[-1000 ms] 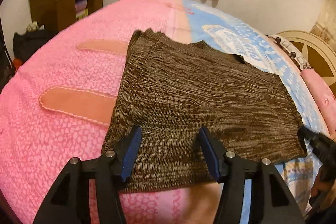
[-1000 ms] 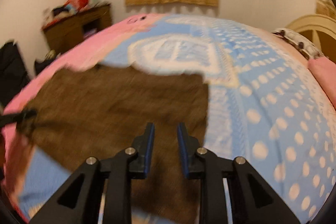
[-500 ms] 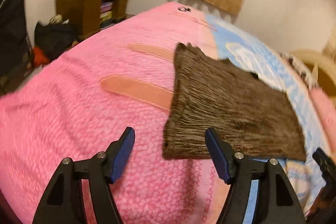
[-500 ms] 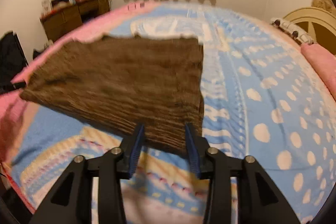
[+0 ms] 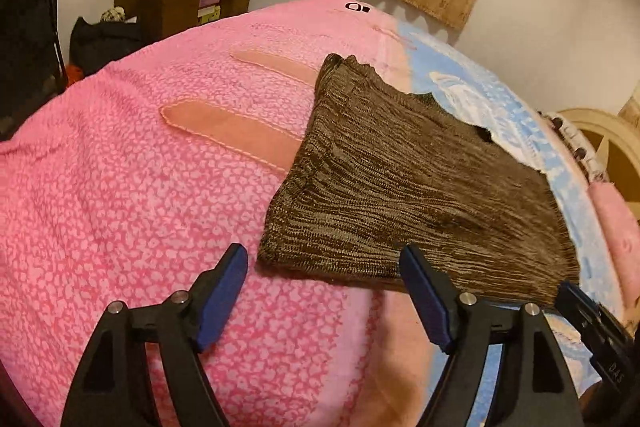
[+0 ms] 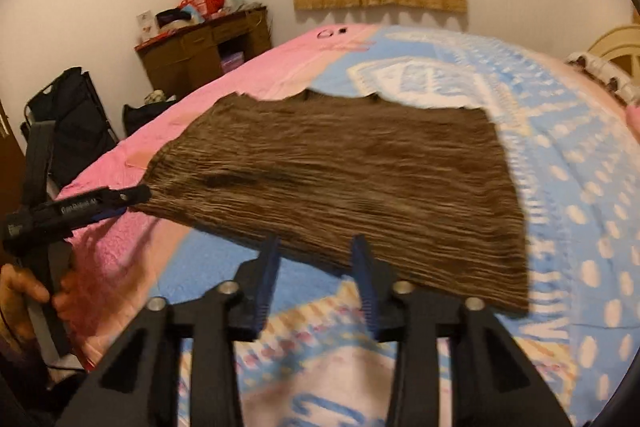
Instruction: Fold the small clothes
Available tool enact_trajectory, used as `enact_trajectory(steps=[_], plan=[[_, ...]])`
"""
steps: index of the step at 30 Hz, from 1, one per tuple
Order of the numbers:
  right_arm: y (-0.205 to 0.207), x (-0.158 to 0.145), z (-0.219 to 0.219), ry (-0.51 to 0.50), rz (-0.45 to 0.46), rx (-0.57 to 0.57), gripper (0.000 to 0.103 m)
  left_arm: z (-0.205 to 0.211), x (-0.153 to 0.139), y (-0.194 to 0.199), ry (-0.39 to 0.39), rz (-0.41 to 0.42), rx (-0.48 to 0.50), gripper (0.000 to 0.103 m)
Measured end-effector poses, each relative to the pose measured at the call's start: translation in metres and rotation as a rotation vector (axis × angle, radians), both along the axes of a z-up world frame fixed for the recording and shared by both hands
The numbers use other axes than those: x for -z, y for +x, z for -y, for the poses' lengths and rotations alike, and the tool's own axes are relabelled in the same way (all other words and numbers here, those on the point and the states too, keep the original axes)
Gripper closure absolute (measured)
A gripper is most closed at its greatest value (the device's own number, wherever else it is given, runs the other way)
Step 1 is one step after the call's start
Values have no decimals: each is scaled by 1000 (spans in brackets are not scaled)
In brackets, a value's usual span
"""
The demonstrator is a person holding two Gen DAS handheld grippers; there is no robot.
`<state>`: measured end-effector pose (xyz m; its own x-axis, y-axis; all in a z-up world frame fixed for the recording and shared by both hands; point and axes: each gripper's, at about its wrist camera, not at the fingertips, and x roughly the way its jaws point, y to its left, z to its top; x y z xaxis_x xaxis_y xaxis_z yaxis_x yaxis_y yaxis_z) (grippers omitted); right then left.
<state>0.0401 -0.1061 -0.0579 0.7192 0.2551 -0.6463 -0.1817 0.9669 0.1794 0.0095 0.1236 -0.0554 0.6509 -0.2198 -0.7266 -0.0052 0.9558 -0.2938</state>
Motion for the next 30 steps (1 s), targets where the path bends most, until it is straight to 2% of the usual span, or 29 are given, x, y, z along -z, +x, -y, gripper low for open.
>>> enact_trajectory(steps=[5,7,8,11,13,16,19,21,23,25,27,28,30], plan=[[28,11,-27,49,11,-29,65,5,1,2,45,1,16,24],[41,24,-32,46,-50,-42,65,7,1,3,69,1,35,24],[47,35,-33,53,-119,-46,65,7,2,3,84,1,48,24],[40,36,-33,30,-121,-68,68,5,2,5,107,5,49,24],[37,31,-32,12,-146,-85,68,3,-1,4,84,6,25,24],[35,20,-32,25,-117,-91,66,-4,-5,-5,-8,13,0,24],[36,11,-39,29,-46,-80,65,-18,2,-16,-186,0,-70,24],[43,14,-46,39,-49,-90,65,-23,4,-28,-291,6,-121,24],[47,22,-50,33,-72,-89,65,-20,8,-39,-396,-14,-133,24],[50,34,-49,42,-105,-83,65,-11,10,-41,-427,-33,-110,24],[47,34,-45,53,-86,-82,66,-3,12,-37,-413,-32,-106,24],[46,34,-43,58,-91,-83,66,-2,12,-35,-419,-23,-117,24],[45,34,-37,80,-96,-78,66,-10,14,-27,-477,3,-170,24]])
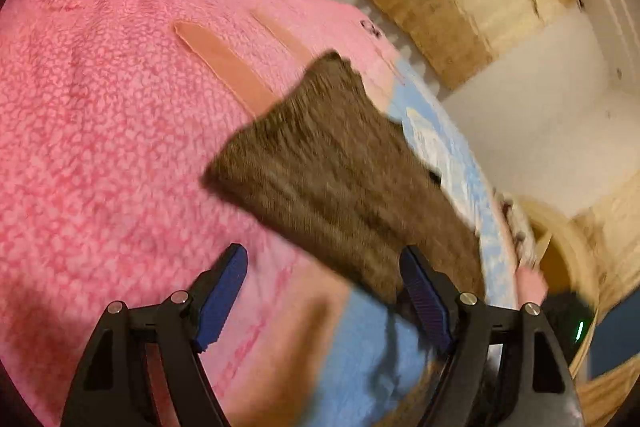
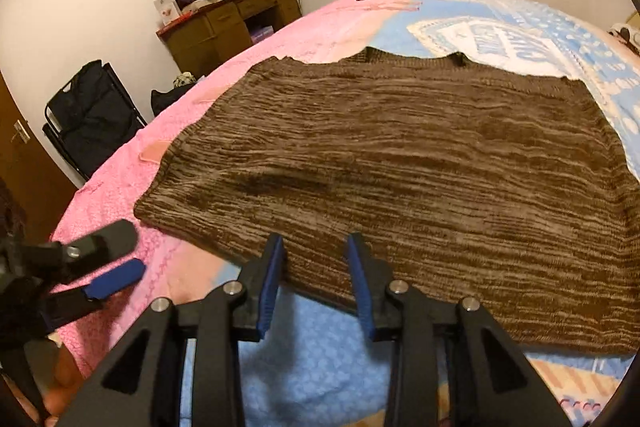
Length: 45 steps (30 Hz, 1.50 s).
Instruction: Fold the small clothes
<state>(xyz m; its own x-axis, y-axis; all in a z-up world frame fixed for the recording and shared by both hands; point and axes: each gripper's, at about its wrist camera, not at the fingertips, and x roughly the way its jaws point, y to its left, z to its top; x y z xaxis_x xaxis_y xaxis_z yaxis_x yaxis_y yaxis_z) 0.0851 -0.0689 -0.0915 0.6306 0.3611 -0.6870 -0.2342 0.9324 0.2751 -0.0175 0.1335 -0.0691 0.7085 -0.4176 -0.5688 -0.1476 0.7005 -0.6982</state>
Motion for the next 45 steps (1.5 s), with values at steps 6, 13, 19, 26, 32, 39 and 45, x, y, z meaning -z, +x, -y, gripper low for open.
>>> enact_trajectory(steps=[6,13,19,26,32,39,45], plan=[[-7,0,8,19,4,10,66,-16,-4,17,49,74,-175,25],[-8,1,7,13,7,-1,66,-14,14,29,83,74,-112,94],[23,-41,18,82,24,13,39,-19,15,20,83,101,-94,97],[128,-64,-38,114,-22,-70,28,-19,18,23,75,102,-100,97],[191,-29,-123,-104,-66,-97,30,-22,17,30,59,98,-71,97],[202,0,-159,-346,-57,-100,26,-19,8,37,72,98,-54,97],[202,-8,-120,-237,-81,-53,76,-5,-11,49,128,128,17,98]])
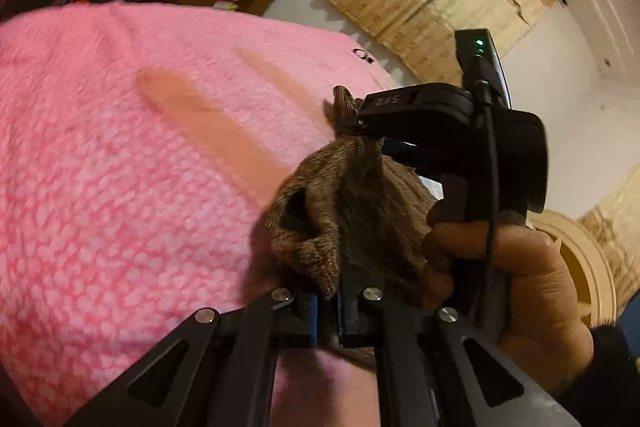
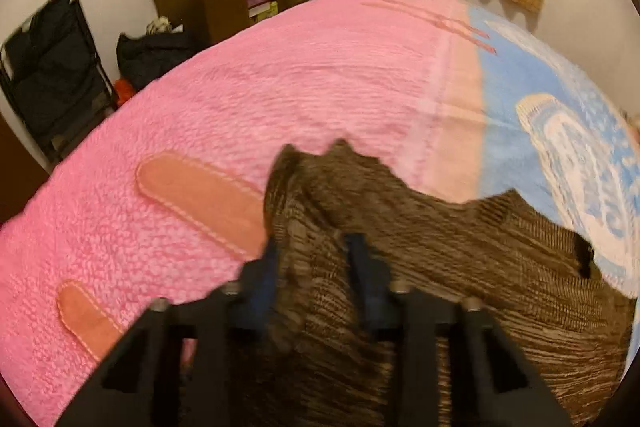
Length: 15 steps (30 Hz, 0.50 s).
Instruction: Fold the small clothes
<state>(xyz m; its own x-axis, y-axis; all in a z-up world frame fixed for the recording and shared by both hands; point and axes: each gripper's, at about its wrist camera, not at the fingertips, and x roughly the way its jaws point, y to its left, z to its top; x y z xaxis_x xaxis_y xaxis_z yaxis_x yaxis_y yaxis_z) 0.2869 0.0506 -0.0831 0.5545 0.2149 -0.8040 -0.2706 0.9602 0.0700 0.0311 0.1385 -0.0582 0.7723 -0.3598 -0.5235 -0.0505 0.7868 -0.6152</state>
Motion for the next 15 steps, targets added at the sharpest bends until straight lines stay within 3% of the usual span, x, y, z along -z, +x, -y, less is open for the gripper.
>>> enact_trajectory(steps=[6,15], plan=[[-10,-28,43,226,-1,7,80,29,-41,-5,113,130,79,98],[-48,-74,138,341,79,32,82,120,-84,-9,241,275,344,98]])
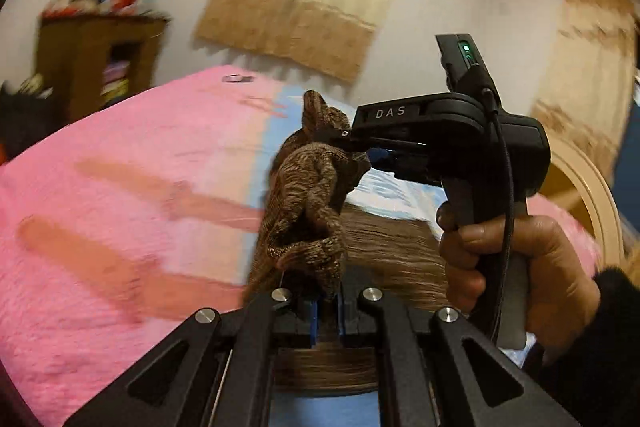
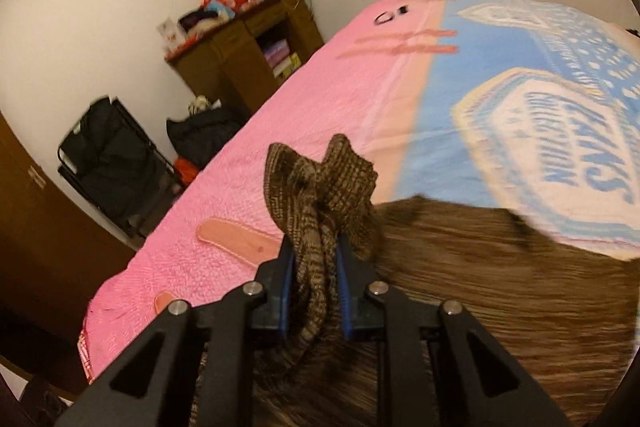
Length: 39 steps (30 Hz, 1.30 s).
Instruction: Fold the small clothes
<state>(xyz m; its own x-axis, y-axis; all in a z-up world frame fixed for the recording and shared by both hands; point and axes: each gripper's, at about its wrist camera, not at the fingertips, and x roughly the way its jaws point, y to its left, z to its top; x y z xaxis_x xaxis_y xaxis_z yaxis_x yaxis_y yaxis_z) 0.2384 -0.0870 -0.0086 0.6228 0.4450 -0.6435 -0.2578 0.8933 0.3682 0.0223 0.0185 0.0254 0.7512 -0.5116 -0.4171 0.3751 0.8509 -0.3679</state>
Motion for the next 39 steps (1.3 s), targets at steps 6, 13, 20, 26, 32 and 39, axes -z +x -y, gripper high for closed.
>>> enact_trajectory(steps=[6,13,20,26,32,39], plan=[[-29,-4,99,29,55,52,82,92,2,-8,111,40,220,98],[-43,50,182,79,-26,163,82,164,37,-15,258,9,369,98],[-49,80,221,195,-78,206,65,161,46,-8,322,-106,378,97],[-91,64,260,205,-54,378,62,128,48,-46,349,-144,529,83],[-169,31,223,108,44,302,62,56,52,-52,268,-214,420,57],[-207,54,161,-51,-2,255,58,-2,37,-49,160,-239,236,57]])
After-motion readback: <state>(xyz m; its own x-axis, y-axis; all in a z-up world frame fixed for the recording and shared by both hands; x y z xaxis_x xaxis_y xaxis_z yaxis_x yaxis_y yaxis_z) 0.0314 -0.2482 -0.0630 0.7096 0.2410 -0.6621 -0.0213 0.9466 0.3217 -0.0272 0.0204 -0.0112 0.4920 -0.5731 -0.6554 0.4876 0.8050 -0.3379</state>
